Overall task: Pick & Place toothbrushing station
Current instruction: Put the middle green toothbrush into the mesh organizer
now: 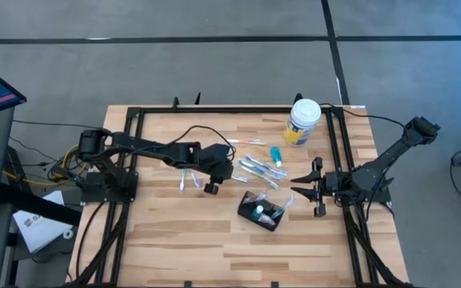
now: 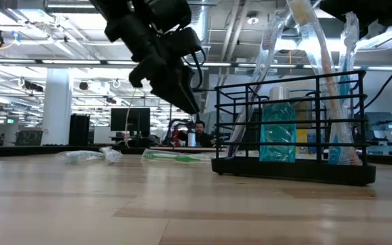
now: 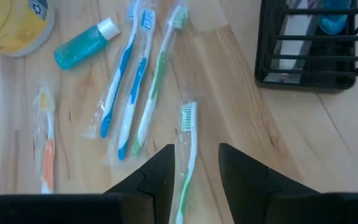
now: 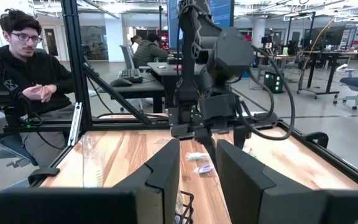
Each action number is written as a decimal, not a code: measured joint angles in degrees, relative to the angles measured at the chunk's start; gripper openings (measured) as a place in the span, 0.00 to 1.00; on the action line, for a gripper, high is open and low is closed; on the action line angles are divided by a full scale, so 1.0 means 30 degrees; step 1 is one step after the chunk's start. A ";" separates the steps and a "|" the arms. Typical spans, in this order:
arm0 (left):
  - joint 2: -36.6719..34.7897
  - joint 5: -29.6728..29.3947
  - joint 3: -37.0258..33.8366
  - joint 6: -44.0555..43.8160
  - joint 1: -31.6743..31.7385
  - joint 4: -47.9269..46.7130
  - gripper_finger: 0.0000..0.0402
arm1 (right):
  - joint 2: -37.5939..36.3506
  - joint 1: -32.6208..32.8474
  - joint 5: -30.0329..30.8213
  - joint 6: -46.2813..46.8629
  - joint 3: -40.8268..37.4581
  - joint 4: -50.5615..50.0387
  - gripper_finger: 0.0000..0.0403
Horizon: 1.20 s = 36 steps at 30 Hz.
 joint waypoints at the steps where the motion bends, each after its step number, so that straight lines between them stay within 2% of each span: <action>1: 0.0000 0.0003 -0.0223 0.0005 0.0000 0.0311 0.29 | -0.0005 0.0000 0.0000 0.0000 0.0000 0.0000 0.24; 8: 0.0073 0.0106 -0.1243 0.0071 0.0053 0.2706 0.29 | -0.0005 0.0000 0.0000 0.0000 0.0000 0.0000 0.24; 12: 0.0908 0.0373 -0.1168 0.0147 0.0211 0.3443 0.29 | -0.0001 0.0000 0.0000 -0.0007 0.0000 0.0055 0.24; 20: 0.3036 0.0365 -0.0284 0.0194 0.0720 0.3417 0.29 | -0.0005 0.0000 0.0000 0.0000 0.0000 0.0011 0.24; 25: 0.3126 0.0397 -0.0267 0.0177 0.0772 0.3205 0.29 | -0.0005 0.0000 0.0000 0.0000 0.0000 -0.0069 0.24; 29: 0.3230 0.1769 -0.0274 0.0136 0.0772 0.2995 0.29 | -0.0005 0.0000 0.0000 0.0000 0.0000 -0.0073 0.24; 36: 0.3264 0.1832 -0.0296 0.0136 0.0809 0.2888 0.29 | -0.0005 0.0000 0.0000 -0.0001 0.0000 -0.0066 0.24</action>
